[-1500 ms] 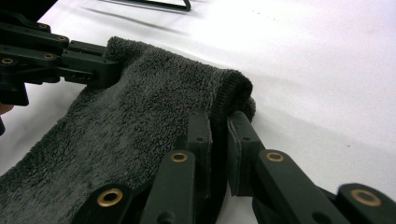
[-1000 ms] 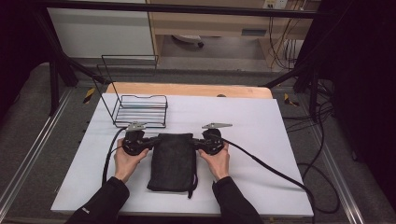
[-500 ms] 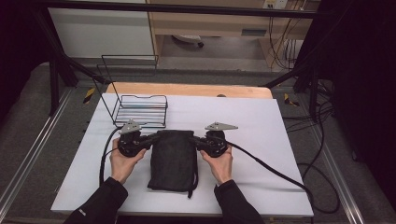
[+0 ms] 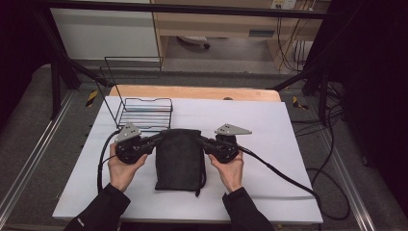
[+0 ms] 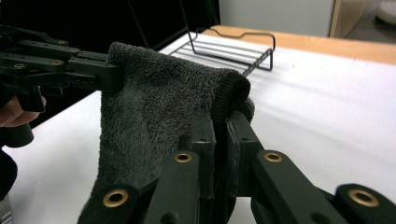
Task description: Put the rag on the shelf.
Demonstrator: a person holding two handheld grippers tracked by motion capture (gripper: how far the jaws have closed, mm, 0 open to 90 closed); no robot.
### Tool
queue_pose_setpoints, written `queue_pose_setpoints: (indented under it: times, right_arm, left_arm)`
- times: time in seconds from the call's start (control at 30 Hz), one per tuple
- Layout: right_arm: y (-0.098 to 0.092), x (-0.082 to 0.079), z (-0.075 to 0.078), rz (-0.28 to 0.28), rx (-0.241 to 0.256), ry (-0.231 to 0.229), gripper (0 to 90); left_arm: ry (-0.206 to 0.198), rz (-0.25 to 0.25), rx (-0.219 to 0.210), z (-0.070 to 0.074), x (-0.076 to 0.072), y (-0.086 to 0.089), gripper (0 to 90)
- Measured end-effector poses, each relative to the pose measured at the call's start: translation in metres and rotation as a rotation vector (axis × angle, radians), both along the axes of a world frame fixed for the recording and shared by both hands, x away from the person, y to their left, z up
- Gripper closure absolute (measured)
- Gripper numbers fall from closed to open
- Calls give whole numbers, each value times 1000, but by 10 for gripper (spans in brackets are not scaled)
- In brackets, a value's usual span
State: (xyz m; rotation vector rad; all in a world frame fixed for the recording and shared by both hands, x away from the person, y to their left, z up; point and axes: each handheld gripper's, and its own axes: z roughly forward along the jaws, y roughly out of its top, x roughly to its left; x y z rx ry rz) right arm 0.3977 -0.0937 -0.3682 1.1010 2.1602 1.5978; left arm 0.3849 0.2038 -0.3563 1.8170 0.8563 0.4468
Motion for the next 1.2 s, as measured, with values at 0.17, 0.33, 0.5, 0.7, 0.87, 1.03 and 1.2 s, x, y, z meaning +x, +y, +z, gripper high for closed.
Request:
queue_pose_setpoints:
  times: [0.17,0.33,0.5,0.7,0.87,1.03,1.2]
  right_arm:
    - [-1,-5,13,-2,21,-49,839]
    - [-2,-8,24,0,27,-88,839]
    - [-2,-11,35,2,35,-137,839]
    - [3,-13,42,6,44,-162,840]
    - [4,-15,47,-1,58,-187,840]
    - [3,-16,54,-11,76,-218,840]
    - [6,-17,62,-24,97,-267,840]
  left_arm:
    - [-39,-2,-19,12,-7,1,819]
    - [-77,-5,-34,23,-13,2,820]
    - [-113,-6,-55,33,-17,5,820]
    - [-132,-7,-85,40,-18,9,822]
    - [-152,-9,-101,47,-16,10,824]
    - [-179,-10,-117,56,-17,10,824]
    - [-207,-4,-125,66,-18,11,824]
